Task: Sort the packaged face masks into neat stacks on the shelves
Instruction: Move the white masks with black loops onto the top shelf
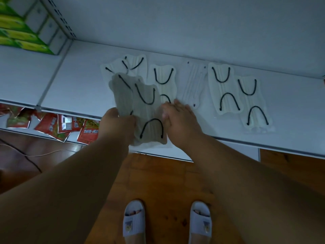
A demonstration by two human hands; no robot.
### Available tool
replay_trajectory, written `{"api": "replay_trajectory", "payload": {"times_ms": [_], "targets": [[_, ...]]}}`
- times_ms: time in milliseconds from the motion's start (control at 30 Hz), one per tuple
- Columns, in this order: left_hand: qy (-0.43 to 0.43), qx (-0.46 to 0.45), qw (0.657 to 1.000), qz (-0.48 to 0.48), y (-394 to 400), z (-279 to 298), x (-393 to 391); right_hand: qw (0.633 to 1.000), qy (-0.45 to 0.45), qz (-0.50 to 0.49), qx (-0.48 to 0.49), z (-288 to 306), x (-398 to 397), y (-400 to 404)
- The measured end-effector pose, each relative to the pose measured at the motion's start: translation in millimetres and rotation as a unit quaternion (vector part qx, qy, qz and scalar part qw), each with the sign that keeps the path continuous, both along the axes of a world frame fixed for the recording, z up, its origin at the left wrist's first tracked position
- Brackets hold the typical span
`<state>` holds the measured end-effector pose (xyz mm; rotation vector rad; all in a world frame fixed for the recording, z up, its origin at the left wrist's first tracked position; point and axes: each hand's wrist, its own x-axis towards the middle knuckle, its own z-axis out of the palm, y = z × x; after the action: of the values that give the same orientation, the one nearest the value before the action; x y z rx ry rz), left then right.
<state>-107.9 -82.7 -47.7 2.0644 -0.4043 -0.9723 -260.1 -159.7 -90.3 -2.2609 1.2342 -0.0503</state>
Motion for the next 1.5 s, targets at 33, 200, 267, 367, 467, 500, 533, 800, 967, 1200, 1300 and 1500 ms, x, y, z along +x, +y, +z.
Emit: {"api": "replay_trajectory", "payload": {"times_ms": [33,200,267,367,467,500,533,800,967,1200,1300,1500], "targets": [[0.005,0.000,1.000,-0.002,0.9,0.0,0.8,1.000,-0.005,-0.020,-0.006,1.9,-1.3,-0.5],[0.054,-0.019,0.998,0.009,0.8,2.1,-3.0,0.990,0.102,-0.093,-0.019,3.8,-18.2,-12.5],[0.058,-0.019,0.998,-0.004,-0.6,3.2,-5.3,0.985,0.138,-0.081,-0.066,2.1,-25.1,-17.3],[0.060,-0.019,0.998,-0.010,-1.4,4.6,-6.2,0.979,0.147,-0.075,-0.117,-1.0,-28.7,-23.6],[0.059,-0.012,0.998,-0.005,-2.0,6.7,-5.2,0.975,0.114,-0.128,-0.140,1.7,-29.1,-28.9],[0.063,-0.010,0.998,0.000,-2.9,7.8,-4.7,0.971,0.059,-0.189,-0.131,7.6,-28.6,-30.3],[0.066,-0.007,0.998,0.004,-4.1,8.6,-4.2,0.959,-0.016,-0.260,-0.108,12.6,-27.4,-31.1],[0.069,0.007,0.998,0.003,-13.4,10.2,-12.4,0.586,-0.490,-0.544,0.347,25.7,-9.0,-9.9],[0.074,0.024,0.997,-0.010,-9.3,1.4,-18.9,0.411,-0.563,-0.557,0.452,26.7,-21.9,6.5],[0.134,0.022,0.991,-0.020,-3.7,-4.6,-38.1,0.732,-0.305,-0.516,0.325,26.9,-31.6,35.6],[0.175,0.019,0.984,-0.030,-0.1,1.9,-47.0,0.791,-0.278,-0.462,0.288,31.1,-35.7,49.7],[0.189,0.024,0.978,-0.082,11.2,16.7,-56.6,0.864,-0.237,-0.382,0.226,46.8,-44.2,91.8]]}}
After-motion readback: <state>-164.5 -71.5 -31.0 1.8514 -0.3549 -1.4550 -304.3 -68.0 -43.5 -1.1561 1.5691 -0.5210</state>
